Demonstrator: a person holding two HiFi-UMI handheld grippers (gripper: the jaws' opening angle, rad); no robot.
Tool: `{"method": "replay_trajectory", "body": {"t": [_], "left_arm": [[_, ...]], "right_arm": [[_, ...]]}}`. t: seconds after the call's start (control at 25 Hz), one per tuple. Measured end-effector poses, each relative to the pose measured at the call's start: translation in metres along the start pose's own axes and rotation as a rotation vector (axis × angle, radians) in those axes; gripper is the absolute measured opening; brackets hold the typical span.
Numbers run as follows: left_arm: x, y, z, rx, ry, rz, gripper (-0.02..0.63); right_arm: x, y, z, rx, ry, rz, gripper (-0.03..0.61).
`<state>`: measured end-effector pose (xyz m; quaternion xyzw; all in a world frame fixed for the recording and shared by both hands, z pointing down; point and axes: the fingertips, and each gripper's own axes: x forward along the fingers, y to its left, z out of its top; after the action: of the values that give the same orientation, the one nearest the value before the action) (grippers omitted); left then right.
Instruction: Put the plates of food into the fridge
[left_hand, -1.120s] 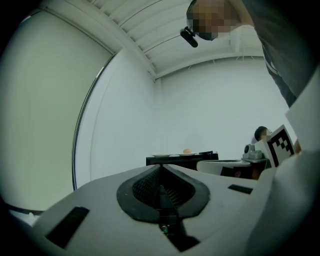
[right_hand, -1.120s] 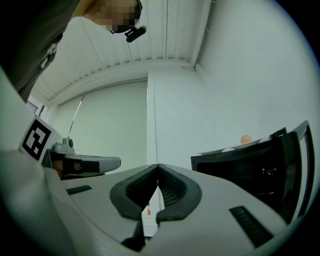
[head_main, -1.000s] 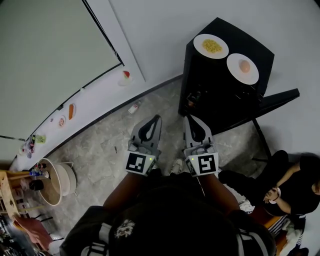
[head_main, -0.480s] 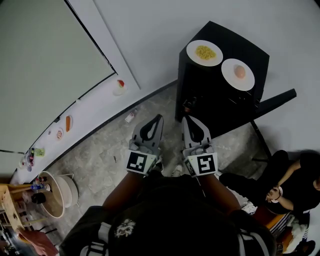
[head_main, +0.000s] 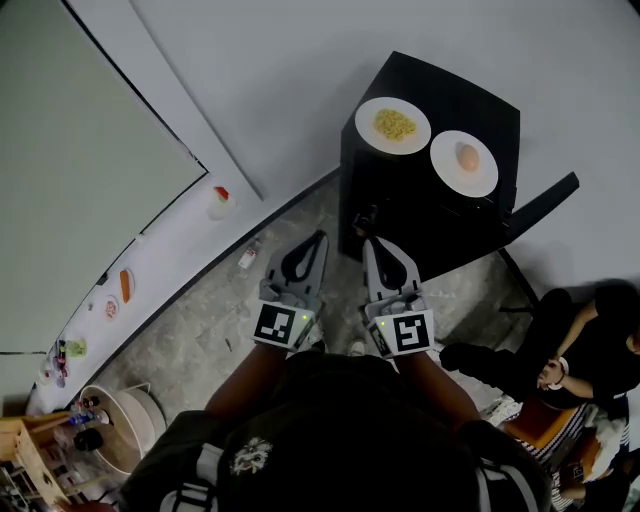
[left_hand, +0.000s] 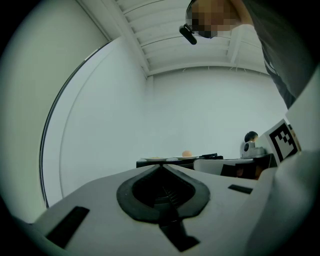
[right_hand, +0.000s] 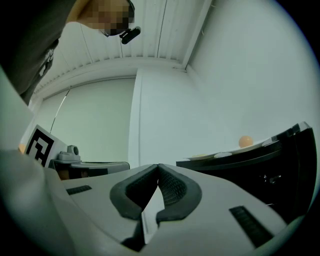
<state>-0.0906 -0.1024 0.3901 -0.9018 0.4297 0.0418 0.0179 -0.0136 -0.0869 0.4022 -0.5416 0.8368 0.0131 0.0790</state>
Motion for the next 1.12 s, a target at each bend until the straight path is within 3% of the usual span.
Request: {"method": "replay_trajectory", "body": {"t": [0.24, 0.72, 1.12], "left_arm": [[0.018, 0.018, 0.003, -0.035, -0.015, -0.064, 0.031], [0.046, 0.040, -0.013, -0.073, -0.009, -0.227, 0.031], [0.076, 0.012, 0.000, -0.093, -0.040, -0.291, 0.031]], "right_arm": [[0.020, -0.011, -0.004, 0.030, 0.009, -0.083, 0.025], [0.027, -0.033, -0.004, -0.017, 0.020, -0.294, 0.025], [0.016, -0.061, 0.011, -0.027, -0.014, -0.336, 0.025]]}}
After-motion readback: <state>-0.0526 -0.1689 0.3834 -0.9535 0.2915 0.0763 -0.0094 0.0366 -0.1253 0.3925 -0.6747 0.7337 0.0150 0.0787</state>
